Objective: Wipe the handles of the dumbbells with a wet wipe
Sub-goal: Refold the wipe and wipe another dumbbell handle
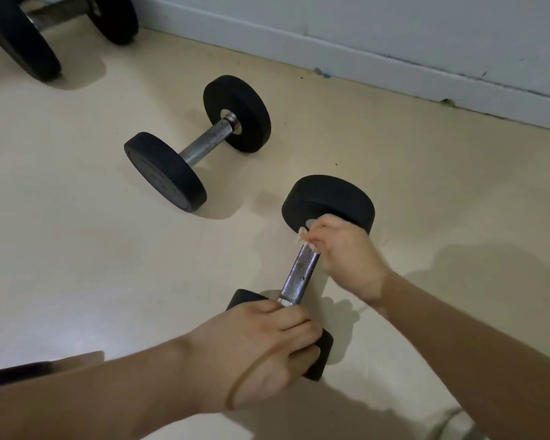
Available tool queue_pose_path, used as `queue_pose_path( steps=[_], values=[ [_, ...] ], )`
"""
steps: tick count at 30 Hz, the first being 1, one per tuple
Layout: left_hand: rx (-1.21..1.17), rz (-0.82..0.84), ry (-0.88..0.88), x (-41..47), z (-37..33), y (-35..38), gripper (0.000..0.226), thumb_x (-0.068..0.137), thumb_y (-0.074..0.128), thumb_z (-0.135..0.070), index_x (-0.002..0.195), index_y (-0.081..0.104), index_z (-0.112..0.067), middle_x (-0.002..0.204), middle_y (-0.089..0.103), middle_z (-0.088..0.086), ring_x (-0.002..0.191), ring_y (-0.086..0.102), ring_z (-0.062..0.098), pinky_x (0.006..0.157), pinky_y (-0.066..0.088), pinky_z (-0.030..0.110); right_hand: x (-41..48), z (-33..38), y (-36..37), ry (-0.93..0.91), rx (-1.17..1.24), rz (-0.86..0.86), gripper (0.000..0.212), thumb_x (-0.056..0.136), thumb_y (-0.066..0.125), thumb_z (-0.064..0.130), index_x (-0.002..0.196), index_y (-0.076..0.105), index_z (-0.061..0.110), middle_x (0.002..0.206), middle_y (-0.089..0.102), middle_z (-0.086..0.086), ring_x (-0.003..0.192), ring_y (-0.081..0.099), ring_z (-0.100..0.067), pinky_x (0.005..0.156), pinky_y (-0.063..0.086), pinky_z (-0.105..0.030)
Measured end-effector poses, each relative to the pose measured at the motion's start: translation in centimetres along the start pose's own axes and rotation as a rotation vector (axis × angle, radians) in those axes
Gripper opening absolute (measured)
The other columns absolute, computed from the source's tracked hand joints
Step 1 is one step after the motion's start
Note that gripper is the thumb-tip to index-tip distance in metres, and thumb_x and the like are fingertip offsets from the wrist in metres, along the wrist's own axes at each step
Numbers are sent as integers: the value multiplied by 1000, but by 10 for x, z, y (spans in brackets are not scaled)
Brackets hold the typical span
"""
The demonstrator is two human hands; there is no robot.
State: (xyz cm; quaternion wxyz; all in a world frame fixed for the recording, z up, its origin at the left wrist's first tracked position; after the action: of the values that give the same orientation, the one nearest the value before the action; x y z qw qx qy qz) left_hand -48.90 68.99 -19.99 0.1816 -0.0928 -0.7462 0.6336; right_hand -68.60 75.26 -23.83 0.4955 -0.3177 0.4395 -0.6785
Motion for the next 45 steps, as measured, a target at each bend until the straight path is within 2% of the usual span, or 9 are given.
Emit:
queue_pose_path(
  steps=[5,11,14,19,22,26,32,40,45],
  values=[
    [-23,44,-50,-4,5,-8,20,92,51,-25,101,68,-23,103,62,-3,89,55,20,79,35,29,-38,25,16,-48,71,177,33,64,64,-5,84,72,20,89,61,1,76,65,-25,67,55,-34],
    [-67,65,-138,-20,11,-10,27,86,62,-26,113,62,-25,117,59,-2,106,54,22,78,51,30,-27,15,18,206,200,-285,20,77,65,-8,83,74,9,88,64,-4,71,56,-10,68,49,-17],
    [-96,143,-270,-32,19,-16,50,72,73,-19,118,56,-25,123,55,2,108,54,23,70,55,30,-38,31,28,91,275,-160,18,78,66,-4,85,74,11,82,62,0,70,58,-9,68,52,-21],
    [-61,258,-415,-45,30,-20,89,52,71,-9,134,42,-25,126,51,-2,109,52,22,63,56,27,10,32,29,379,391,-377,16,83,65,0,88,74,12,88,55,7,67,51,0,69,46,-9],
    [-6,364,-479,-49,37,-19,96,59,77,-22,142,28,-23,120,51,1,105,52,25,72,56,32,4,65,42,233,407,-179,13,83,68,3,90,75,12,94,61,4,81,59,-5,76,43,-2],
    [24,527,-562,-39,63,-26,82,78,66,-50,140,15,-34,104,42,-2,86,48,21,69,46,33,29,62,34,260,406,-178,14,86,65,7,95,74,12,98,55,8,84,55,-1,80,41,-3],
    [6,619,-651,-27,58,-35,55,79,66,-38,126,38,-32,93,46,-2,78,52,23,64,46,32,43,48,24,329,392,-203,12,87,64,8,92,73,14,96,57,5,75,54,0,71,43,-5],
    [16,586,-423,40,11,-20,36,86,59,-26,115,45,-11,102,56,12,61,34,22,49,27,28,32,11,5,79,51,-9,18,90,58,9,100,73,12,112,60,0,92,59,-13,80,42,-18],
    [34,494,-386,48,1,-10,37,91,52,-34,115,44,-7,104,55,17,71,42,27,60,34,36,26,-2,-9,-217,-68,197,20,83,63,3,96,74,15,100,66,-1,93,65,-22,76,55,-32]
  ],
)
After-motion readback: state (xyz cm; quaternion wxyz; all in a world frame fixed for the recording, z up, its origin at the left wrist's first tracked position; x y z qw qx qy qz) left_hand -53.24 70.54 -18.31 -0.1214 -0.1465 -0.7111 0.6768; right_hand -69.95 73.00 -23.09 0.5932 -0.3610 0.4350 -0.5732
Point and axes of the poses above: each hand's wrist, its own x-axis towards the middle knuckle, its own y-axis out of the palm, z = x × y, the point moved 1 cm from there along x, towards the middle knuckle
